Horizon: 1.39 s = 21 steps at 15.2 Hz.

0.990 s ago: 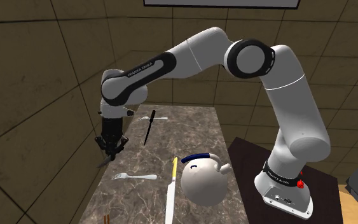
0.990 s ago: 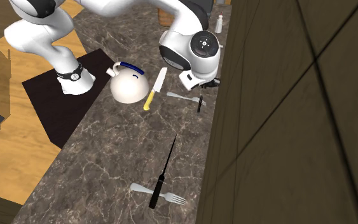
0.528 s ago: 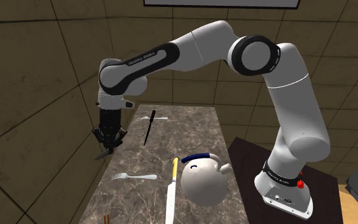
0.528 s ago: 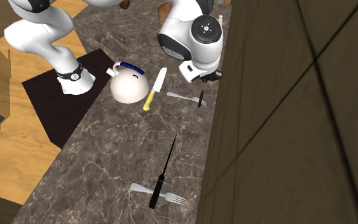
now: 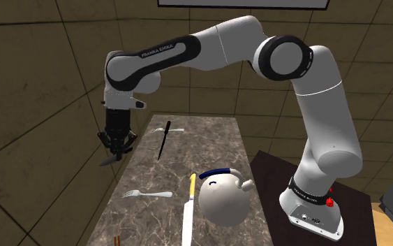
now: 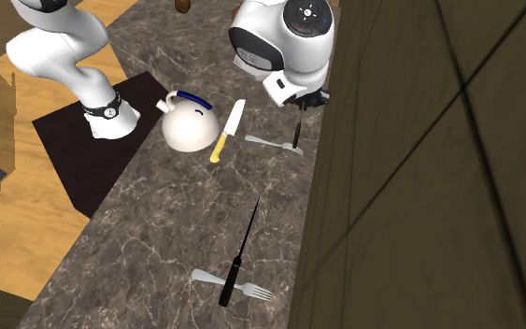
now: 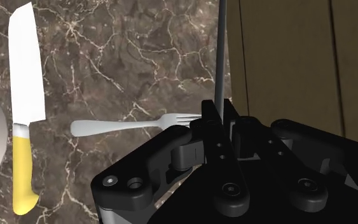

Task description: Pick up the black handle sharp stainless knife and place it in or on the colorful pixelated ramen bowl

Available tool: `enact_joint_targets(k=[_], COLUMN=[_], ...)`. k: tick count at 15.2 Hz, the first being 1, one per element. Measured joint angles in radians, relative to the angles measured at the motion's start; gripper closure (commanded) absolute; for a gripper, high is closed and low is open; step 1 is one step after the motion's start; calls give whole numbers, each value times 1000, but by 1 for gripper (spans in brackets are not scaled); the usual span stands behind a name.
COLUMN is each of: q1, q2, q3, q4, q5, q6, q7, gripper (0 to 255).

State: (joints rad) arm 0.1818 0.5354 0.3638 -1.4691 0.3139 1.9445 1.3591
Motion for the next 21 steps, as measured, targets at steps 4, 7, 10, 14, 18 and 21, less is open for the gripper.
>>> enact_joint_targets(k=[4, 7, 10, 14, 18, 21], q1=[12, 44, 81, 134, 197, 243], q2=[-29, -59, -95, -111, -119, -125], q3=[9, 26, 46, 67, 89, 105], q4=[-16, -63, -119, -144, -167, -182], q5=[5, 13, 23, 21, 15, 8], q6=[-3, 35, 80, 121, 173, 206], q7=[24, 63, 107, 174, 248, 305], gripper=[255, 255, 255, 255, 255, 255])
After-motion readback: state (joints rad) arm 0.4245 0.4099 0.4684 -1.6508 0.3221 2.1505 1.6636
